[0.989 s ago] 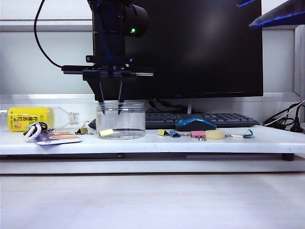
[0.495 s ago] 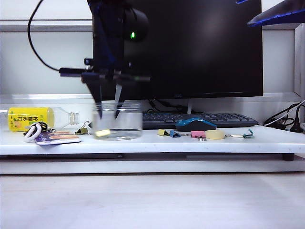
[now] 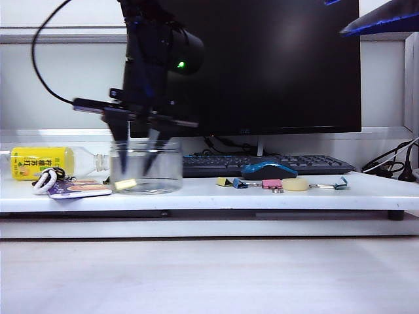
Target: Take the clips out of the round transparent plastic box and place them on the table.
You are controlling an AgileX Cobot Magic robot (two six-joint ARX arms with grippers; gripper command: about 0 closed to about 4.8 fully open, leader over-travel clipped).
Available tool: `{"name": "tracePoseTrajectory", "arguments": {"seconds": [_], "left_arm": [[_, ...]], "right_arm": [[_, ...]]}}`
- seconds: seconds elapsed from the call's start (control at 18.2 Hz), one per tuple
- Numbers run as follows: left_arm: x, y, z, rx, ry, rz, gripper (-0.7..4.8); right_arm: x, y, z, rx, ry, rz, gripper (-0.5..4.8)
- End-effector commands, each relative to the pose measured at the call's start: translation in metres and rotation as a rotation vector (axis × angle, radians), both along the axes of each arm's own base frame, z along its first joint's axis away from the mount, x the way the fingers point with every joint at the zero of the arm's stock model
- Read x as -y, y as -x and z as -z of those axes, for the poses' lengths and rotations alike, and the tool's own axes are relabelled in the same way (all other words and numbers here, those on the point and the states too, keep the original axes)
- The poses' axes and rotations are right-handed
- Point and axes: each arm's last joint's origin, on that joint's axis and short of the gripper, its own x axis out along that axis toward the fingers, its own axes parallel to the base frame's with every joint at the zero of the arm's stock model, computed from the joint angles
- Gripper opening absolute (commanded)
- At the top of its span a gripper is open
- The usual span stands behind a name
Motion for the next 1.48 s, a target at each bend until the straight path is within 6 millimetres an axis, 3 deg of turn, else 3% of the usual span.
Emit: {"name": "tracePoseTrajectory", "arguments": {"seconds": [0.05,0.77,1.15,1.48], "left_arm": [[-0.006,0.001,-0.003,0.018,-0.047,-0.071,1.52],[-0.006,-0.008,0.022,-0.047,-0.066,-0.124,1.52],[-0.004,-0.011,0.022,-0.023,-0.012,-0.173,1.52],[0.006,-0.022,0.008,0.051,0.116,-0.037,1.52]], "right_arm": [[0.000,0.000,-0.002,0.025,-0.002,-0.008,2.12],[0.000,0.000,-0.002,0.030,0.002,-0.010,2.12],[0.000,0.000,-0.002,0.032,0.003,-0.009,2.12],[0.000,0.000,-0.002,0.029,0.003,-0.009,2.12]]}}
